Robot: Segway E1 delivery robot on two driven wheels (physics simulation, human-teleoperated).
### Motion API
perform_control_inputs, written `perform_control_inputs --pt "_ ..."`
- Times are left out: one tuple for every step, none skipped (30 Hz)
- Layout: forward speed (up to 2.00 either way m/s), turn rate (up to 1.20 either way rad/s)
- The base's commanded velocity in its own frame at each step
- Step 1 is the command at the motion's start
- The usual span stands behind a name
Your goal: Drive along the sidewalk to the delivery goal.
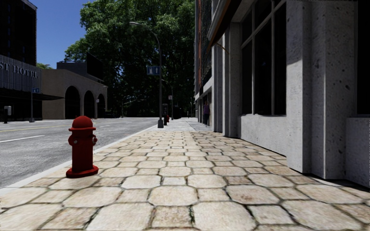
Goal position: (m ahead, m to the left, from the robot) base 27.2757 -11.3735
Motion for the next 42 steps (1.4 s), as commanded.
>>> perform_control_inputs --pt "2.0 0.0" --pt "2.0 0.0" --pt "2.0 0.0" --pt "2.0 0.0" --pt "2.0 0.0" --pt "2.0 0.0" --pt "2.0 0.0" --pt "2.0 0.0" --pt "2.0 0.0" --pt "2.0 0.0" --pt "2.0 0.0" --pt "2.0 0.0" --pt "2.0 0.0" --pt "2.0 0.0" --pt "2.0 0.0" --pt "2.0 0.0" --pt "2.0 0.0" --pt "2.0 0.0" --pt "2.0 0.0" --pt "2.0 0.0" --pt "2.0 0.0" --pt "2.0 0.0" --pt "2.0 0.0" --pt "2.0 0.0" --pt "2.0 0.0" --pt "2.0 0.0" --pt "2.0 0.0" --pt "2.0 0.0" --pt "2.0 0.0" --pt "2.0 0.0" --pt "2.0 0.0" --pt "2.0 0.0" --pt "2.0 0.0" --pt "2.0 0.0" --pt "2.0 0.0" --pt "2.0 0.0" --pt "2.0 0.0" --pt "2.0 0.0" --pt "2.0 0.04" --pt "2.0 0.04" --pt "2.0 0.08" --pt "2.0 0.1"
